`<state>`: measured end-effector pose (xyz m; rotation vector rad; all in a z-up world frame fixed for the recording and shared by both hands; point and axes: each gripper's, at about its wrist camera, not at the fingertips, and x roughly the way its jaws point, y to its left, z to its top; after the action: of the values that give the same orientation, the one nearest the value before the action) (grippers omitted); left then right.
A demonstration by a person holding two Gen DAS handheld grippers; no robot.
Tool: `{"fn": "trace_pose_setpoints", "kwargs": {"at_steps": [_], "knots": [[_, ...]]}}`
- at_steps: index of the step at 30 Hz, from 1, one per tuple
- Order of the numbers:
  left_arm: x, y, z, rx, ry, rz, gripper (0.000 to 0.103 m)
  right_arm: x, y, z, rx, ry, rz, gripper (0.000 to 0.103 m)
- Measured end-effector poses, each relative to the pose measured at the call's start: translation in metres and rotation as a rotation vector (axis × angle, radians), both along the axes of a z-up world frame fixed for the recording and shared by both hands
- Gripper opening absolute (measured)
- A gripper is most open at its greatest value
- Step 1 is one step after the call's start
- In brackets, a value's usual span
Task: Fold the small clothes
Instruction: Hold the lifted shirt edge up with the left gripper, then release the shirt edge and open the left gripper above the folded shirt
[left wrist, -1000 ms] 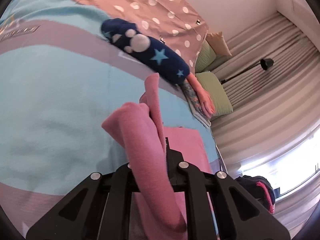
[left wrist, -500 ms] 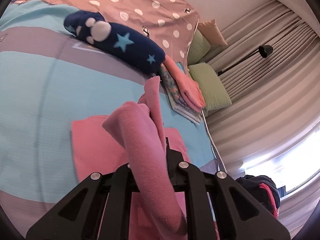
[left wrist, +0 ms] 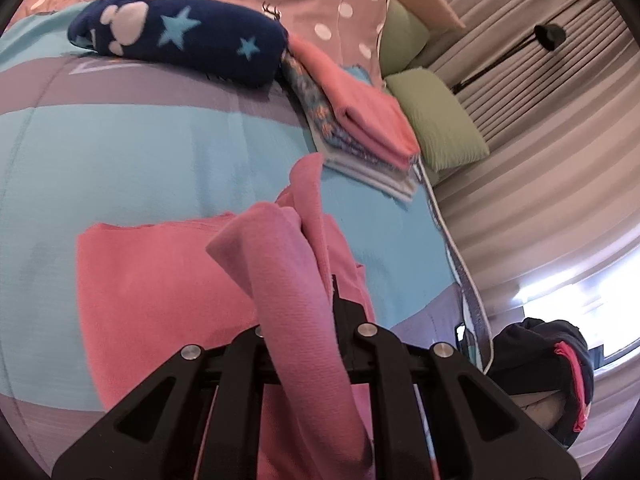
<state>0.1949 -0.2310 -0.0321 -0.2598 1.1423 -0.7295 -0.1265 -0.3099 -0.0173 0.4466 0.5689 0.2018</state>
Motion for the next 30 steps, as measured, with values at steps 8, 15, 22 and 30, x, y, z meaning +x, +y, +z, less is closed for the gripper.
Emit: {"fn": "trace_pose_setpoints", "kwargs": {"at_steps": [8,15,22,30], "knots": [[-0.006,-0.059,-0.016,0.140,-0.041,-0.076,0.009,-0.009,-0.029,-0.014,0.052,0.057,-0.067,0.004],[-0.008,-0.082,-0.030,0.194,-0.039,-0.098,0.013,-0.011,-0.037,-0.026,0.065,0.107,-0.076,0.005],[-0.015,-0.079,0.003,0.088,-0.126,-0.135,0.031,-0.018,-0.052,-0.044,0.088,0.175,-0.117,0.013],[-0.030,-0.055,0.035,0.073,-0.319,-0.140,0.044,-0.024,-0.057,-0.047,0.071,0.191,-0.140,0.014]]}}
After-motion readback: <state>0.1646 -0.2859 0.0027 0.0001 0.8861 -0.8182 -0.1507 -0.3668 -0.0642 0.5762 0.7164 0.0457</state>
